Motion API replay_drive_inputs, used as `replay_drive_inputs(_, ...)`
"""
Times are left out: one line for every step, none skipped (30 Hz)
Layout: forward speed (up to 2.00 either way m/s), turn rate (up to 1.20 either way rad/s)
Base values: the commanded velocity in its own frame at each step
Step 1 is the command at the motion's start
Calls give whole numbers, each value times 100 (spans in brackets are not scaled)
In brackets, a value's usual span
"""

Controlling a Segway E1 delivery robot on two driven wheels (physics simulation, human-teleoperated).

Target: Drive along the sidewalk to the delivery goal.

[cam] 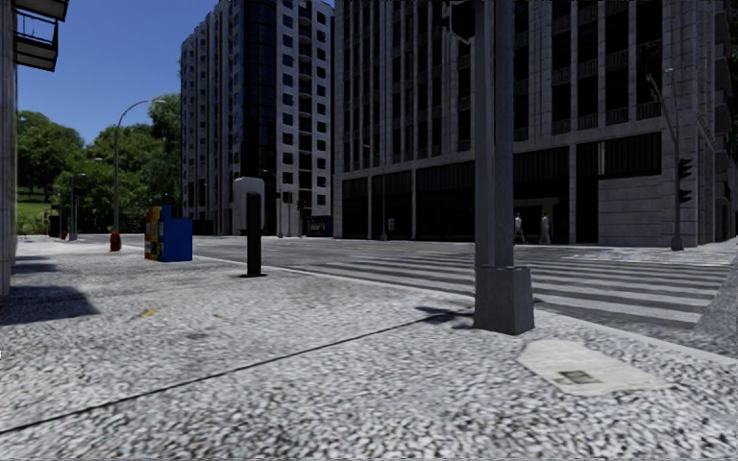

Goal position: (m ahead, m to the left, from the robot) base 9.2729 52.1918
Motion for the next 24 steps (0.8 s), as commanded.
replay_drive_inputs(130, 50)
replay_drive_inputs(130, 50)
replay_drive_inputs(130, 51)
replay_drive_inputs(130, 51)
replay_drive_inputs(130, 51)
replay_drive_inputs(130, 51)
replay_drive_inputs(130, 51)
replay_drive_inputs(130, 51)
replay_drive_inputs(130, 51)
replay_drive_inputs(130, 51)
replay_drive_inputs(130, 51)
replay_drive_inputs(130, 51)
replay_drive_inputs(130, 51)
replay_drive_inputs(130, 51)
replay_drive_inputs(130, 51)
replay_drive_inputs(130, 51)
replay_drive_inputs(130, 51)
replay_drive_inputs(130, 46)
replay_drive_inputs(131, 10)
replay_drive_inputs(131, 10)
replay_drive_inputs(131, 9)
replay_drive_inputs(131, 9)
replay_drive_inputs(131, 9)
replay_drive_inputs(131, 9)
